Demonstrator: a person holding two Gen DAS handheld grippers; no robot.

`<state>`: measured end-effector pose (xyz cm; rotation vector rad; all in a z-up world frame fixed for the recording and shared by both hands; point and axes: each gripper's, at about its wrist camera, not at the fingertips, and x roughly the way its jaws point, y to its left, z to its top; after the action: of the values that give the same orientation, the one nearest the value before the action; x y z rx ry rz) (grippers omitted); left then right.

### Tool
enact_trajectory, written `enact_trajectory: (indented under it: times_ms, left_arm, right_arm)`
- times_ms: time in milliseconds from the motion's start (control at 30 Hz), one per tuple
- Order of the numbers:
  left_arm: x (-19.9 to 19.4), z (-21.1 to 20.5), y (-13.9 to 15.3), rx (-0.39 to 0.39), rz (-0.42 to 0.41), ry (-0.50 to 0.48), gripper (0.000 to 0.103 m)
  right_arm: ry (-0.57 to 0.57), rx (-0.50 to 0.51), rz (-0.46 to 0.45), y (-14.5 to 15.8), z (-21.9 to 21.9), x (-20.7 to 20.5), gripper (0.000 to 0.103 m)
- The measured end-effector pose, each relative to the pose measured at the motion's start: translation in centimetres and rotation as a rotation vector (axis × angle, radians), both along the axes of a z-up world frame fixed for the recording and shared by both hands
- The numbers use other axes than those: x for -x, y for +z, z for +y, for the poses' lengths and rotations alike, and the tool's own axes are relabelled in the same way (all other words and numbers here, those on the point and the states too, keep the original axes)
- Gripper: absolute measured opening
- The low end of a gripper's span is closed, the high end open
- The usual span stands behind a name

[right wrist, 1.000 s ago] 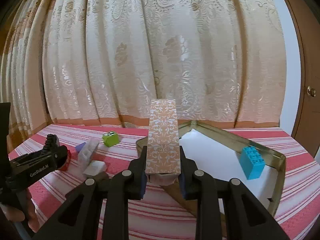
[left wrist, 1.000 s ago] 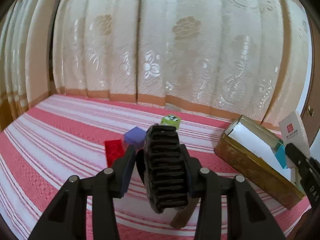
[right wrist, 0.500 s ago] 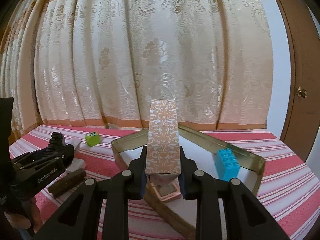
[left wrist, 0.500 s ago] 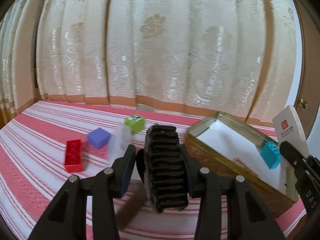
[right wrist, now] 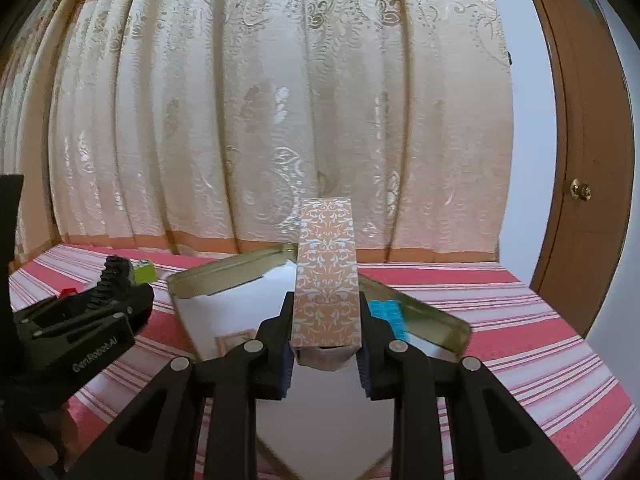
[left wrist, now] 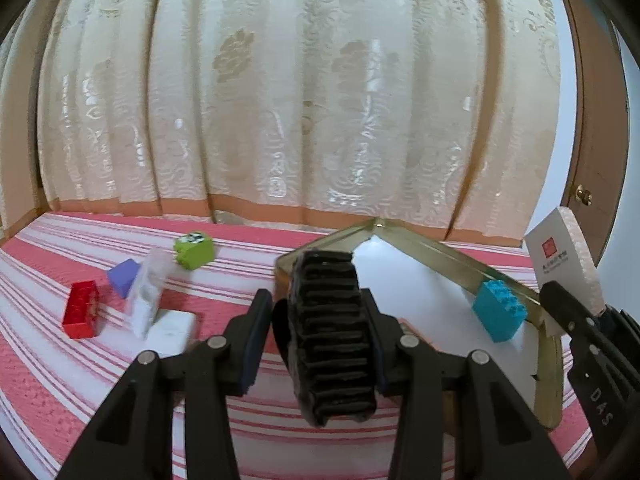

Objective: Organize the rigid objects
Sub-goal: 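Carry the black brush and white logo box over the gold tin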

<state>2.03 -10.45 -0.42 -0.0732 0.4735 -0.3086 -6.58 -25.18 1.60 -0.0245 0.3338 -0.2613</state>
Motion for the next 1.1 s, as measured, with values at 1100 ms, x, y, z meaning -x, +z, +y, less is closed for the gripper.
enact_trajectory:
  times_ms: [1100]
  left_arm:
    - [-0.7,-11.6,-0.4,-0.151,0.073,-0.142,0.042]
  right_arm:
    - [0.046,-0.066,0.162,-1.1,-7.6,-1.1,0.028]
